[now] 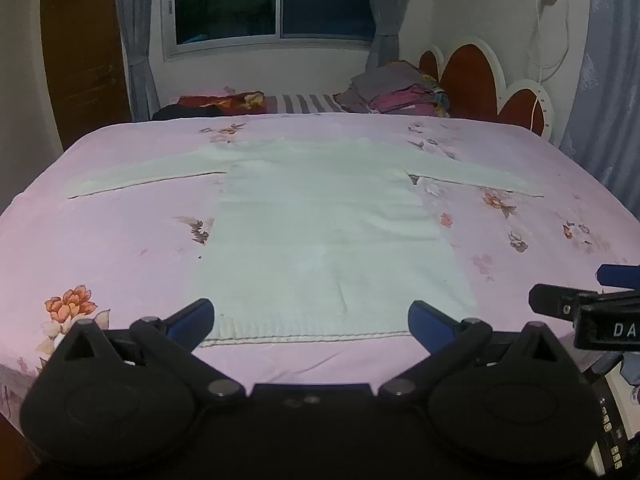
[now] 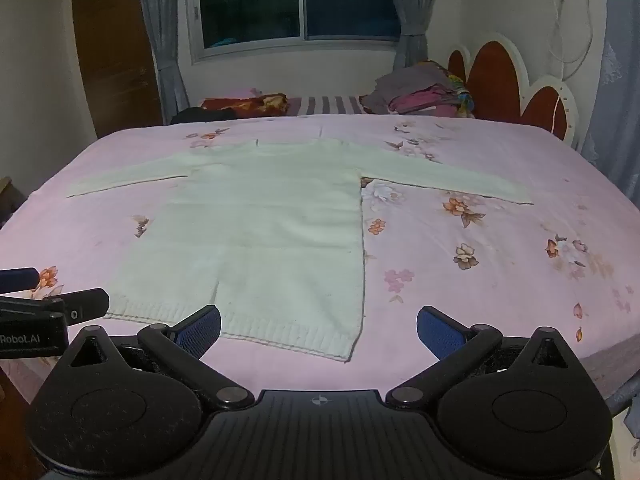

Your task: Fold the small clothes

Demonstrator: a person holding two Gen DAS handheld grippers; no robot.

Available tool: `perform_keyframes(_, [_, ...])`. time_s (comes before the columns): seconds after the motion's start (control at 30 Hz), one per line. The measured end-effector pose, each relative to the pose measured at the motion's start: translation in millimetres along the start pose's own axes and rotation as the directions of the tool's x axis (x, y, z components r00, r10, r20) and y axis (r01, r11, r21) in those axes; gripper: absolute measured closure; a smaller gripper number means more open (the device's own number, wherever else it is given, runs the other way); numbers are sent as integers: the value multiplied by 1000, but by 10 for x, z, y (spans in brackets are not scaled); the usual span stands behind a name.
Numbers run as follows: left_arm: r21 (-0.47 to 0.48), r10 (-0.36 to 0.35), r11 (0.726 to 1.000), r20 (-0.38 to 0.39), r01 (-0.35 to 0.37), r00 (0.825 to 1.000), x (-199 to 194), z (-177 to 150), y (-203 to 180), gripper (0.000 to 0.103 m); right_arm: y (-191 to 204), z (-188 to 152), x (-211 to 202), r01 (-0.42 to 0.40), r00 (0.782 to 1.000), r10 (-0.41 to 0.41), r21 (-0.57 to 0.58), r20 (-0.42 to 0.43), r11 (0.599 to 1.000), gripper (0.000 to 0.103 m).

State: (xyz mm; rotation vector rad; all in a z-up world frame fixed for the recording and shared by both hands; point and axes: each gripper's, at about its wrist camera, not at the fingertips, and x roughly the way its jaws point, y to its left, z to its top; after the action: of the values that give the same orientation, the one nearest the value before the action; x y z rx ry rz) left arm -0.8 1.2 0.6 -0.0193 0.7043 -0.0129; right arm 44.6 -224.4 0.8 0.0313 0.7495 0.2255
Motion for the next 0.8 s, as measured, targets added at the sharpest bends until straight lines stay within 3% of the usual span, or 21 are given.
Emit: perform_keyframes(0.8, [23,17,1000,-2,-17,1000,-39,-18,-24,0,6,-10,-30,1,1000,-1,-3,4,1000,0])
